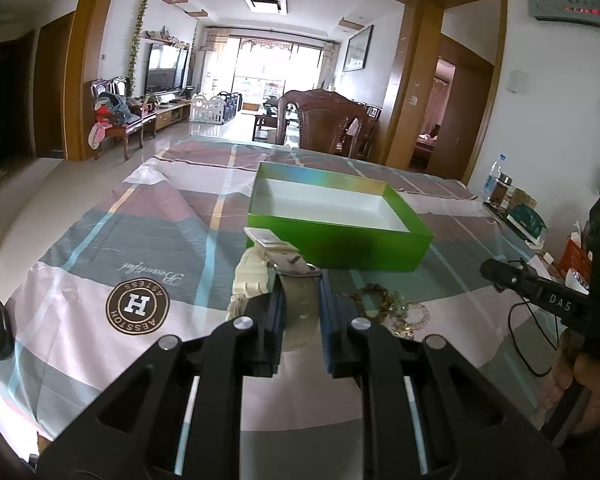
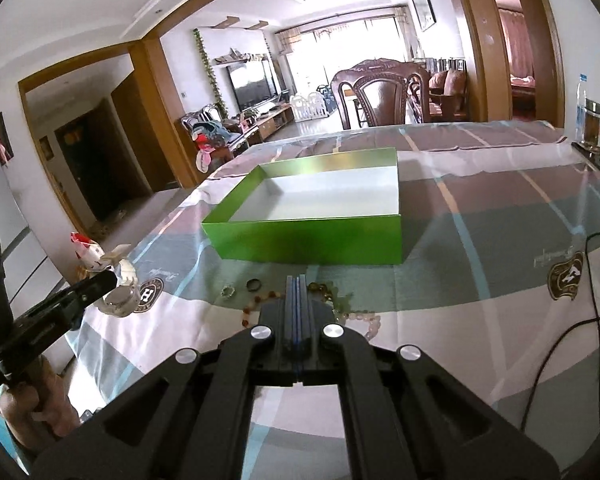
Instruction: Organize jewelry
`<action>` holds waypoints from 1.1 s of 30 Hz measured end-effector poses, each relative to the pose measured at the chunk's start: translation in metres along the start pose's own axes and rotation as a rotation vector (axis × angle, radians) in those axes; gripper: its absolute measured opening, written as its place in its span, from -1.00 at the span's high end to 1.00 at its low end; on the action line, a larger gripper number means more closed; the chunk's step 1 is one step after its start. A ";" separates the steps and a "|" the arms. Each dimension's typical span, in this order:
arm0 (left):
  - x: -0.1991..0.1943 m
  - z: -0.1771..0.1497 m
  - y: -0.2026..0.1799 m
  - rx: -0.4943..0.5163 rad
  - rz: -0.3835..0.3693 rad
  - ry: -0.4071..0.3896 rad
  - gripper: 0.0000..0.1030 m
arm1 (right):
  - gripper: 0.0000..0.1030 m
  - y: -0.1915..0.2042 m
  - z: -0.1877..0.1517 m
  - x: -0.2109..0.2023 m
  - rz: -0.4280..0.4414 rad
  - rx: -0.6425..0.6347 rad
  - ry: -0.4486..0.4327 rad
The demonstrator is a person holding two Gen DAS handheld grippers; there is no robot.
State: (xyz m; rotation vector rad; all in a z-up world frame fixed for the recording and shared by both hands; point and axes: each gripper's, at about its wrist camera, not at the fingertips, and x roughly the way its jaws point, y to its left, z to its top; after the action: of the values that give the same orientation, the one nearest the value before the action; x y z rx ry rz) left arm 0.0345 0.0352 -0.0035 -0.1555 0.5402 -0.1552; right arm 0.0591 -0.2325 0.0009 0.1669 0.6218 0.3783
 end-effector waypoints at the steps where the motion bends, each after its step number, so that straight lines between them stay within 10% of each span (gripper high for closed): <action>1: 0.001 0.000 -0.002 0.003 -0.003 0.005 0.70 | 0.99 0.000 0.000 0.003 -0.013 -0.002 0.009; 3: 0.002 -0.001 -0.003 -0.001 -0.008 0.008 0.70 | 0.96 -0.004 -0.002 0.022 -0.036 -0.001 0.044; 7: 0.004 -0.003 -0.002 -0.006 -0.004 0.015 0.70 | 0.19 -0.008 -0.009 0.068 -0.083 -0.022 0.114; 15: 0.007 -0.002 0.004 -0.007 0.007 0.027 0.70 | 0.19 -0.002 -0.024 0.113 -0.130 -0.073 0.183; 21: 0.012 -0.002 0.008 -0.011 0.009 0.038 0.70 | 0.75 -0.007 -0.025 0.122 -0.095 -0.059 0.216; 33: 0.012 -0.002 0.005 -0.005 0.001 0.033 0.70 | 0.88 -0.015 -0.003 0.033 -0.027 -0.012 0.037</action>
State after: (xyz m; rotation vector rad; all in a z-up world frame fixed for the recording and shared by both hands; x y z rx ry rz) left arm 0.0442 0.0374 -0.0122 -0.1573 0.5737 -0.1557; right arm 0.0862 -0.2329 -0.0224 0.1401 0.6572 0.3593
